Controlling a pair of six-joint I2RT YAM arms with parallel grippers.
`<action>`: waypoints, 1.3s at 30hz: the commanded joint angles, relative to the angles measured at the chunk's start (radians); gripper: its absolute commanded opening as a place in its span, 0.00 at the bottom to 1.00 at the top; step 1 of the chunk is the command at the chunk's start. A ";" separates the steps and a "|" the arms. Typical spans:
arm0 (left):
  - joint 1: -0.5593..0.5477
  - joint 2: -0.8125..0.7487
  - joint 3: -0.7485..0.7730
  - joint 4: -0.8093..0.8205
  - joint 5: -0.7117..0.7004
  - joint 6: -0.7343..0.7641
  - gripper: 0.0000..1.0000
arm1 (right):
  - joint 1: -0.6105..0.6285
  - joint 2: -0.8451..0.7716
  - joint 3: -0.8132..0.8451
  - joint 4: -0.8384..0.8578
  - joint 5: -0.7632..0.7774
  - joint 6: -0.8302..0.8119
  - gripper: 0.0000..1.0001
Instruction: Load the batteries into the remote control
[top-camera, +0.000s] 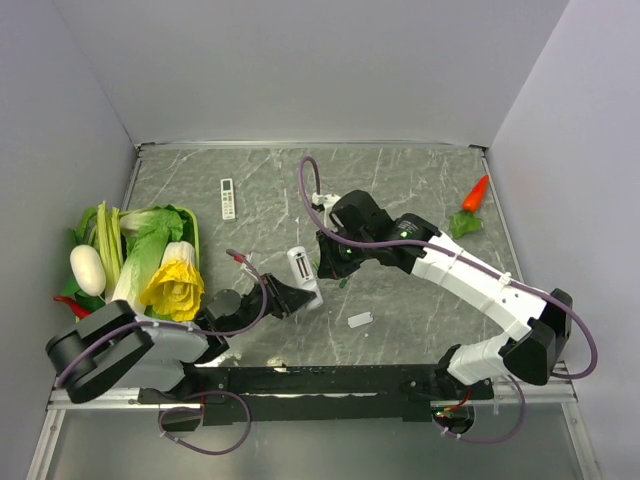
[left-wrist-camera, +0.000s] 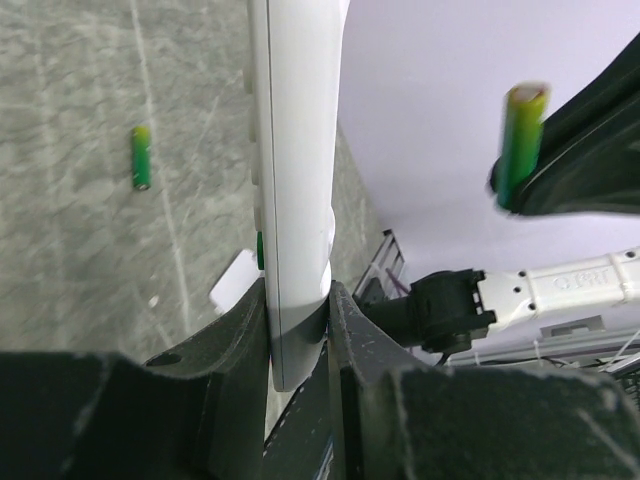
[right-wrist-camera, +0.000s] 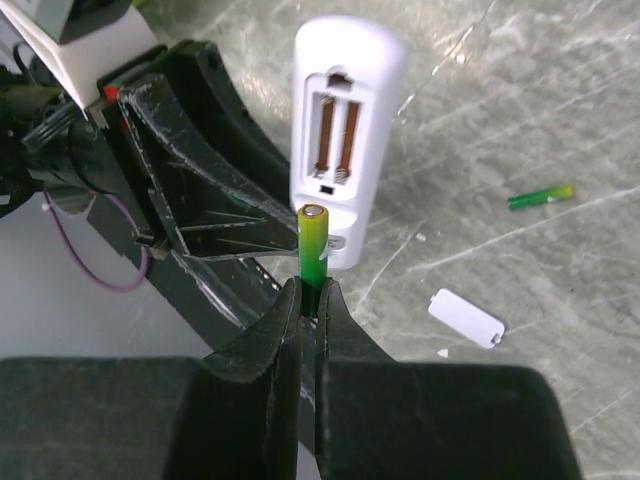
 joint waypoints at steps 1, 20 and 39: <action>-0.025 0.079 0.054 0.249 -0.030 -0.043 0.02 | 0.015 0.022 0.045 -0.032 -0.017 0.027 0.00; -0.103 0.114 0.097 0.290 -0.078 -0.024 0.02 | 0.014 0.092 0.021 -0.035 0.046 0.103 0.00; -0.138 0.217 0.103 0.465 -0.067 -0.098 0.02 | 0.017 0.123 0.044 -0.033 0.060 0.112 0.04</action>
